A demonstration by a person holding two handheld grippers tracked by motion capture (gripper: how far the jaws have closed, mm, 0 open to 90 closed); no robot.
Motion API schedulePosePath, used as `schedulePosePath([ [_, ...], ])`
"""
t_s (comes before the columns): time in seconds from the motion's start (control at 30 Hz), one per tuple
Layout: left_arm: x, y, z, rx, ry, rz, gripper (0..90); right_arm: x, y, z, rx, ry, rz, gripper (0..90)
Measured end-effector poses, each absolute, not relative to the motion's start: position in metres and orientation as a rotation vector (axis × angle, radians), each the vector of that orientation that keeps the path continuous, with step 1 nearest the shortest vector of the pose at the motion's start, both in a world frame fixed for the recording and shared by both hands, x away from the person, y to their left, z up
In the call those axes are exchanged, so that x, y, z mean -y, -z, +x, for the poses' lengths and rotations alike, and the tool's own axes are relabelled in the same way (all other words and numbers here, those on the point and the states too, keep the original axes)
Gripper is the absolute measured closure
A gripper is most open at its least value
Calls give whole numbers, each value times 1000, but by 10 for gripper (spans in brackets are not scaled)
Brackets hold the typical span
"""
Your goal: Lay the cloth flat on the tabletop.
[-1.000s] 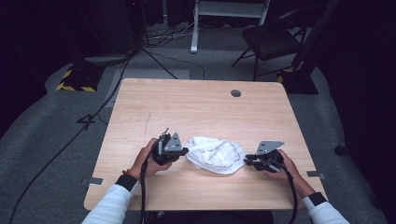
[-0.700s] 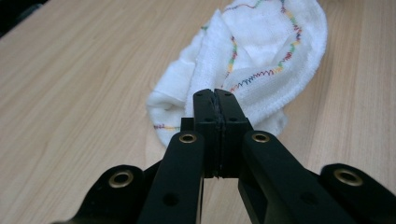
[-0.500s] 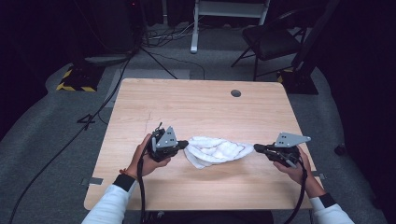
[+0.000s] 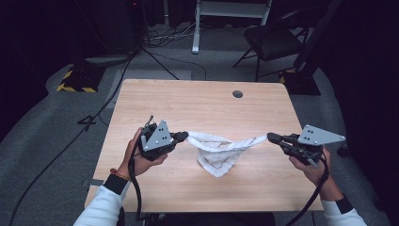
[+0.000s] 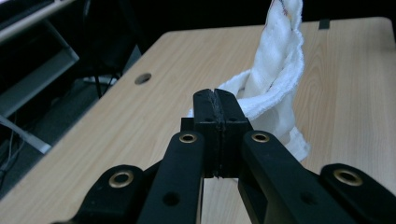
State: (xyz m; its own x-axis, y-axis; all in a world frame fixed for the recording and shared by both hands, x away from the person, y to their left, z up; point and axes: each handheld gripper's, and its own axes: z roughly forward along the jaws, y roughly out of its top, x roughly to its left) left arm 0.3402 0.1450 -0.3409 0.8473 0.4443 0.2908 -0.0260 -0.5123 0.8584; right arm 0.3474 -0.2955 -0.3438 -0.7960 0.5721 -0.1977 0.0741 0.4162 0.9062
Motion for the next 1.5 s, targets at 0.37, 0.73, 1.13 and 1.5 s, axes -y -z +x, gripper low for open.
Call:
schedulePosePath([
  [0.37,-148,305,307,-226,-678,1999,889,303,307,315,-2098,-1391,499,887],
  [0.73,-145,281,287,-165,-707,1969,889,314,284,298,-2029,-1412,493,888],
  [1.13,-146,312,338,-325,-709,1996,889,294,292,332,-2036,-1337,574,888],
  [1.5,-136,366,422,-536,-620,2051,888,271,340,429,-2118,-1155,746,888],
])
